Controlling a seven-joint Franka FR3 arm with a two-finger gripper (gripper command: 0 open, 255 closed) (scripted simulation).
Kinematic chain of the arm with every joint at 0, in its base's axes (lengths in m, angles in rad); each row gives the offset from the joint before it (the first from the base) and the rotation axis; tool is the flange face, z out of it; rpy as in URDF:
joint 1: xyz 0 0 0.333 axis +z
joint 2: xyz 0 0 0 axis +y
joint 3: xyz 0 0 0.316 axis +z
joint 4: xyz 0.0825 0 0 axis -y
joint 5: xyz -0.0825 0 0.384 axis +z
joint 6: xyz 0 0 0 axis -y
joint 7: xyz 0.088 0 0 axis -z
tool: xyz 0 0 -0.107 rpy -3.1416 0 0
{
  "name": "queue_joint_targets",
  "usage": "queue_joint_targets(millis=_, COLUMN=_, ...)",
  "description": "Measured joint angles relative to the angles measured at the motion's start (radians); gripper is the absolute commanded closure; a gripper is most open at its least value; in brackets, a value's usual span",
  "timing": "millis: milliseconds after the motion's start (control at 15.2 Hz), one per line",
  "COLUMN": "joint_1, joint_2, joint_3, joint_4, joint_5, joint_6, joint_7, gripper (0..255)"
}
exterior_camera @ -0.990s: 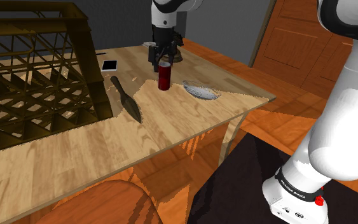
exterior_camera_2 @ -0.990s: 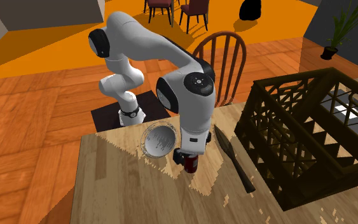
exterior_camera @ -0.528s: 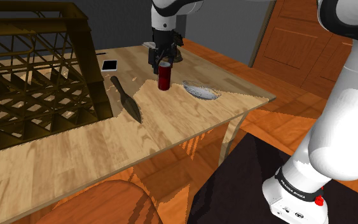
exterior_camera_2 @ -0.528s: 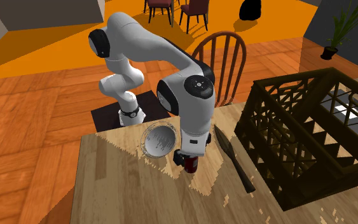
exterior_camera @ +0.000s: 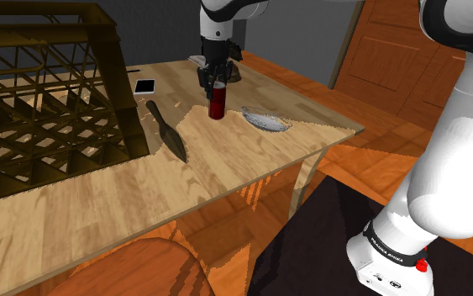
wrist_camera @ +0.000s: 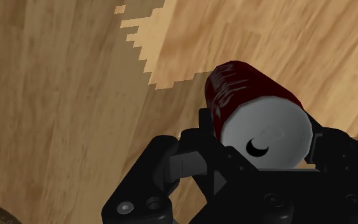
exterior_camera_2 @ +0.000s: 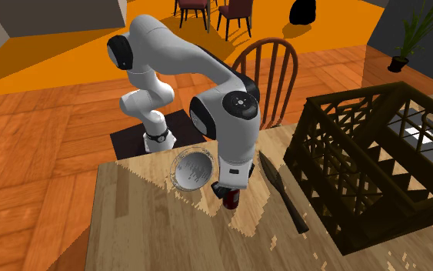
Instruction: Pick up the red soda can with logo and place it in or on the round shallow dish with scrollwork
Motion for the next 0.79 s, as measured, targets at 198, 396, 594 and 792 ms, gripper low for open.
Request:
queue_joint_targets(millis=198, joint_1=0.0, joint_2=0.0, joint_3=0.0, joint_4=0.0, joint_5=0.0, joint_6=0.0, joint_7=0.0, gripper=255)
queue_joint_targets(millis=396, joint_1=0.0, joint_2=-0.003, joint_3=0.0, joint_4=0.023, joint_5=0.001, joint_6=-0.027, joint_7=0.0, gripper=255)
queue_joint_targets(millis=594, joint_1=0.001, joint_2=-0.001, joint_3=0.001, joint_4=0.064, joint_5=0.0, joint_6=-0.065, joint_7=0.002, gripper=255)
queue_joint_targets(millis=792, joint_1=0.002, joint_2=0.002, joint_3=0.001, joint_4=0.111, joint_5=0.0, joint_6=-0.109, joint_7=0.003, gripper=255)
